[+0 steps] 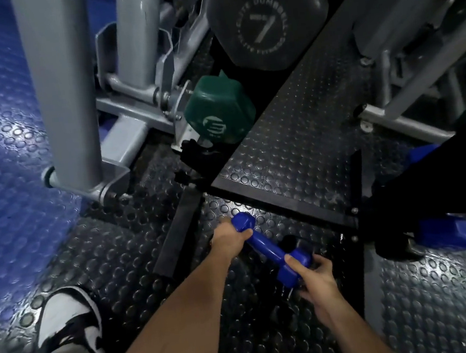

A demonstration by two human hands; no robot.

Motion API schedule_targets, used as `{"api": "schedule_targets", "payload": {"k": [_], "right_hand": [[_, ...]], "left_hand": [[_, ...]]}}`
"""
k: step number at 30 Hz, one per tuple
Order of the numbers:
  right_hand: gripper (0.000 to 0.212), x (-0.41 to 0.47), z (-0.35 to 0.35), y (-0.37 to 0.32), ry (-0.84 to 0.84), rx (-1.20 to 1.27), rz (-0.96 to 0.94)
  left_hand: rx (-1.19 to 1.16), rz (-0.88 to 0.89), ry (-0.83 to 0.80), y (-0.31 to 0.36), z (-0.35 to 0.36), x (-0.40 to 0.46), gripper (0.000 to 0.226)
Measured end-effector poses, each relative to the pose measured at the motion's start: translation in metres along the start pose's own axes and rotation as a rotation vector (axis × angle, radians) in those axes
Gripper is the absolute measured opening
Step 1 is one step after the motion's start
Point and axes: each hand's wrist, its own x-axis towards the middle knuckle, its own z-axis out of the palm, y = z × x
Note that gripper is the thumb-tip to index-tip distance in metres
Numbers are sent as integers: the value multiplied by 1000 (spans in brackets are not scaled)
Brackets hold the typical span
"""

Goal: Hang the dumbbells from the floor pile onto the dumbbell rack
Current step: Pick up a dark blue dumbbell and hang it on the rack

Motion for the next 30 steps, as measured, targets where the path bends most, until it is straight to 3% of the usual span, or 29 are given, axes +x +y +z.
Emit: {"api": "schedule_targets", "payload": {"k": [5,10,14,22,30], "right_hand": [[78,1,-1,-1,-11,72,-11],[31,-26,5,-4,-74,230,13],[35,-57,19,-9,-175,249,-36],[46,-119,99,-51,-435,270,-114],[31,-153,174,-108,-438,376,-300]], "left_hand": [[-107,-4,60,0,-2,-3,43],[-150,33,162,-7,-16,-31,36],[-326,43,225,-17,-47,-51,34],[-544,157,530,2,-161,-68,68],[-417,464,477,75,-255,-42,41]]}}
